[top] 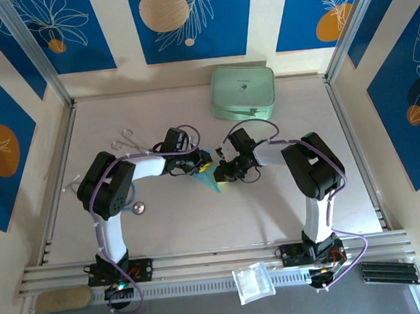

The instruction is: Fold a paper plane with a square sheet of paper (pick it up from the middle)

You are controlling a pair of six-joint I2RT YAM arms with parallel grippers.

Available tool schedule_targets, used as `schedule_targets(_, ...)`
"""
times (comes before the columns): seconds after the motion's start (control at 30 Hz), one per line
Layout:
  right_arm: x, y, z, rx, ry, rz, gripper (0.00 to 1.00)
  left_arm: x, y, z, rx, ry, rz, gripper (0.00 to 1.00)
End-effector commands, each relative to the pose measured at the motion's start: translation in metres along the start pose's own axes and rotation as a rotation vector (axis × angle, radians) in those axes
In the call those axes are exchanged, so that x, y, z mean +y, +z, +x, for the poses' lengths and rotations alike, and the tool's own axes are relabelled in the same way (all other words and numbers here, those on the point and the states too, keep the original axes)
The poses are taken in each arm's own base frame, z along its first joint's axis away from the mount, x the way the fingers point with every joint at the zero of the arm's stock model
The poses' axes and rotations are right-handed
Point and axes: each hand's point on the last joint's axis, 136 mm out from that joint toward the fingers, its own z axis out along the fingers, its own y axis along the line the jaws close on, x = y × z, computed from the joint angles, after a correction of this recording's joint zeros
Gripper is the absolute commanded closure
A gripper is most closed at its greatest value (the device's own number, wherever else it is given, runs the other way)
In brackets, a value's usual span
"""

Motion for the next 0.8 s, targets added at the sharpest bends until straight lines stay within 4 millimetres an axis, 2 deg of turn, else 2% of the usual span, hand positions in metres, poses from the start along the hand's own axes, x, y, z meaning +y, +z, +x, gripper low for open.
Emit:
schedule_targets(0.0,-0.011,0.002,0.018,0.062,0.069,0.010,0.91,-0.023,-0.014,-0.006,-0.030,0.063,0.051,0.76)
schedule_targets(0.13,-0.009,-0.006,0.022,0.074,0.070,-0.025,0.91,-0.025,-0.024,-0.007,-0.062,0.076,0.066,0.75)
schedule_targets(0.3,-0.007,-0.012,0.031,0.103,0.068,-0.056,0.91,-0.026,-0.028,0.003,-0.066,0.092,0.106,0.77)
schedule_targets(0.53,-0.009,-0.013,0.032,0.109,0.072,-0.049,0.91,-0.021,-0.015,0.017,-0.020,0.093,0.115,0.81)
schedule_targets(0.77,-0.009,-0.014,0.027,0.103,0.072,-0.043,0.90,-0.014,-0.002,0.012,-0.012,0.064,0.098,0.82)
